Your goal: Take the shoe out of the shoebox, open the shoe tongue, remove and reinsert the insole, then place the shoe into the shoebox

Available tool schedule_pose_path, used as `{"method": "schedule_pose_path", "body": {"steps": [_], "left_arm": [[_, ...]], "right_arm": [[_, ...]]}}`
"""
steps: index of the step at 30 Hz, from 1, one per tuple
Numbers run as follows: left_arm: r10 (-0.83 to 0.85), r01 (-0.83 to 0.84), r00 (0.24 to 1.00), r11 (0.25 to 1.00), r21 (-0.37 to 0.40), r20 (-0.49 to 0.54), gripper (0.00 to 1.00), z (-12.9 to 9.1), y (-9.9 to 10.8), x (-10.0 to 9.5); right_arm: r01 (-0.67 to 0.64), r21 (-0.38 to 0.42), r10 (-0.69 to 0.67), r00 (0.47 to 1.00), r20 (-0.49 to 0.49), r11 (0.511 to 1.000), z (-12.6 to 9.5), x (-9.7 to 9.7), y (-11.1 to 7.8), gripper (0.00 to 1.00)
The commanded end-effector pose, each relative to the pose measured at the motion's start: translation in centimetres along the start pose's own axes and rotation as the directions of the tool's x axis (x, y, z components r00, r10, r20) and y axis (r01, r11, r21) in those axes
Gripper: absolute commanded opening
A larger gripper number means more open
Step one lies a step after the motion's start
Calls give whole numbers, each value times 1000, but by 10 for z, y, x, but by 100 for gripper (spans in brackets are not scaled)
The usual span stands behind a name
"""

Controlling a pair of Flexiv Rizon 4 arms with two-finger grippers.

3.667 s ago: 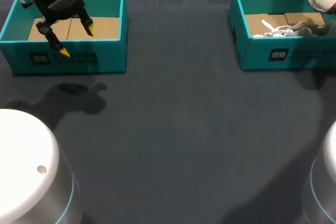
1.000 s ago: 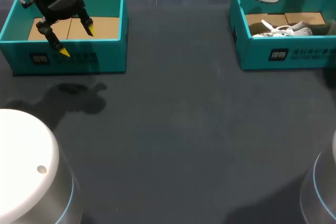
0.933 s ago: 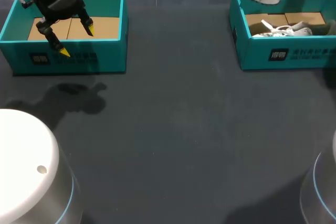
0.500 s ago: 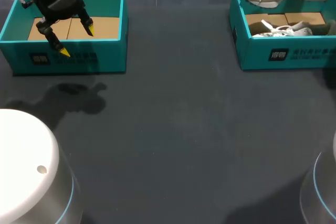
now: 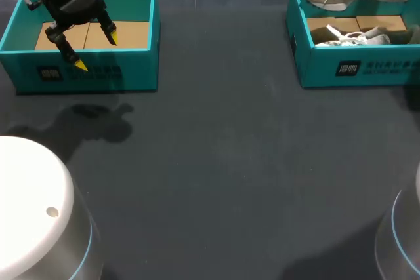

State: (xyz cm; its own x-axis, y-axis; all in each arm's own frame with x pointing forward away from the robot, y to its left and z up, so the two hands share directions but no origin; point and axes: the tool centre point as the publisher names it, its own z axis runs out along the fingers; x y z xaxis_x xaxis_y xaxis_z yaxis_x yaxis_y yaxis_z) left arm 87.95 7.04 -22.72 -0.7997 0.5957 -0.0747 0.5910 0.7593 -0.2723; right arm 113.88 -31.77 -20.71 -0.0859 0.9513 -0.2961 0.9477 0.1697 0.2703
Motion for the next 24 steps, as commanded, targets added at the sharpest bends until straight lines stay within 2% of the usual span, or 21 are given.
{"method": "schedule_pose_path", "body": {"steps": [1, 13, 24], "left_arm": [[1, -1, 1000, 1000, -2, -2, 100, 0, 0, 0], [1, -1, 1000, 1000, -2, -2, 100, 0, 0, 0], [1, -1, 1000, 1000, -2, -2, 100, 0, 0, 0]], "right_arm": [[-1, 4, 1, 1000, 16, 1000, 1, 3, -1, 0], [-26, 17, 26, 999, 43, 1000, 17, 4, -6, 0], [-34, 36, 33, 999, 31, 999, 25, -9, -3, 0]]}}
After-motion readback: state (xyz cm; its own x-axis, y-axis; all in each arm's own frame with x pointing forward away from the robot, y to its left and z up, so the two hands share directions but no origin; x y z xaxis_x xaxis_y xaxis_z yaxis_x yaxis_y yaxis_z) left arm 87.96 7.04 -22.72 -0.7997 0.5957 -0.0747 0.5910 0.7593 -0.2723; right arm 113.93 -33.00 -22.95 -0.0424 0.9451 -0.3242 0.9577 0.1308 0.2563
